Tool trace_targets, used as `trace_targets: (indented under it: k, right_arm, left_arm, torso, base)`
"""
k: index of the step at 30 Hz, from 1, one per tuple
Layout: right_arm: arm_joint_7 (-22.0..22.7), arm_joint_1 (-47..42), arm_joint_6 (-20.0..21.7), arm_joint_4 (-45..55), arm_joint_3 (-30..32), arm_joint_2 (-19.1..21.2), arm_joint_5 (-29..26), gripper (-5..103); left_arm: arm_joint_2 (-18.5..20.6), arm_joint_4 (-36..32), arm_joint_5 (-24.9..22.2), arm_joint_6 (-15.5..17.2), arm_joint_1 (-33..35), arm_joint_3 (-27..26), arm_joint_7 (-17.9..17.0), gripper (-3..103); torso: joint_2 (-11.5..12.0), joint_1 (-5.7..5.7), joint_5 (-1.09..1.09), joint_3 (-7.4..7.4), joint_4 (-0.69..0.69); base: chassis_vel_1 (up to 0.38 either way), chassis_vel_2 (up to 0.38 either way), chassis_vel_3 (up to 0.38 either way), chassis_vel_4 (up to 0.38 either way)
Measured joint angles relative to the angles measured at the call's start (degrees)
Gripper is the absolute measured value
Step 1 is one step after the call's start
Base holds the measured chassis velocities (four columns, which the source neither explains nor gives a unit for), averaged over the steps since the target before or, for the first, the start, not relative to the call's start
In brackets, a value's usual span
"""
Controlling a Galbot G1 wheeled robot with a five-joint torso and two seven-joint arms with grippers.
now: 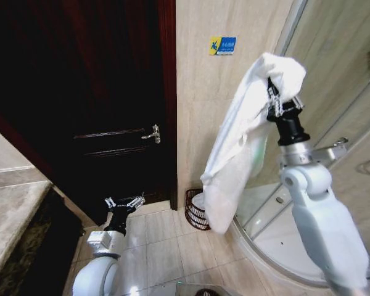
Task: Discard the used towel into the hamper.
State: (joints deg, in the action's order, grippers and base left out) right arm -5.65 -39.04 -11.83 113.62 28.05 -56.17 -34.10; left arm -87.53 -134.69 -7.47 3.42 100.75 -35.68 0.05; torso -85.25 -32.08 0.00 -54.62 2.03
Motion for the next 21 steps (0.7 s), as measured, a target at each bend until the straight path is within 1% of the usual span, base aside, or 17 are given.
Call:
trace_targets:
  k: [2, 5, 7, 10, 11, 14, 15, 18, 21]
  right_arm:
    - [-0.12, 0.99, -0.08, -0.88, -0.31, 0.0, 0.02, 13]
    - [-0.71, 4.98, -0.55, -4.98, -1.61, -0.1, 0.06, 13]
    - [-0.9, 5.71, -0.71, -5.88, -1.89, -0.15, 0.06, 13]
    - [-2.38, 9.89, -2.44, -11.81, -3.7, -0.39, 0.02, 13]
    - [-2.38, 9.89, -2.44, -11.81, -3.7, -0.39, 0.02, 13]
    - [-3.71, 13.8, -4.03, -16.23, -5.78, -0.8, -0.34, 13]
    - [-3.71, 13.8, -4.03, -16.23, -5.78, -0.8, -0.34, 13]
    - [-4.15, 18.43, -4.5, -19.13, -7.97, -1.1, -0.66, 13]
    - [-4.16, 19.91, -4.5, -19.91, -8.29, -1.24, -0.75, 13]
  left_arm:
    - [0.0, 0.0, 0.0, 0.0, 0.0, 0.0, 0.0, 100]
    - [0.0, 0.0, 0.0, 0.0, 0.0, -0.01, 0.0, 100]
    - [0.0, 0.0, 0.0, 0.0, 0.0, 0.0, 0.0, 100]
    - [0.0, 0.0, 0.0, 0.0, 0.01, 0.0, 0.0, 100]
    - [0.0, 0.0, 0.0, 0.0, 0.01, 0.0, 0.0, 100]
    - [0.0, 0.0, 0.0, 0.0, 0.0, 0.0, 0.0, 100]
    - [0.0, 0.0, 0.0, 0.0, 0.0, 0.0, 0.0, 100]
    - [0.0, 0.0, 0.0, 0.0, 0.0, 0.0, 0.0, 100]
    - [0.0, 0.0, 0.0, 0.0, 0.0, 0.0, 0.0, 100]
  torso:
    - [0.0, 0.0, 0.0, 0.0, 0.0]
    - [0.0, 0.0, 0.0, 0.0, 0.0]
    - [0.0, 0.0, 0.0, 0.0, -0.01]
    - [0.0, 0.0, 0.0, 0.0, 0.0]
    - [0.0, 0.0, 0.0, 0.0, 0.0]
    - [0.0, -0.01, 0.02, 0.0, 0.0]
    - [0.0, -0.01, 0.02, 0.0, 0.0]
    - [0.0, 0.0, -0.02, 0.0, 0.02]
    - [0.0, 0.0, -0.02, 0.01, 0.01]
  base:
    - [0.0, 0.0, 0.0, 0.0]
    - [0.0, 0.0, 0.0, 0.0]
    - [0.0, 0.0, 0.0, 0.0]
    - [0.0, 0.0, 0.0, 0.0]
    - [0.0, 0.0, 0.0, 0.0]
    - [0.0, 0.0, 0.0, 0.0]
    - [0.0, 0.0, 0.0, 0.0]
    - [0.0, 0.0, 0.0, 0.0]
    - [0.0, 0.0, 0.0, 0.0]
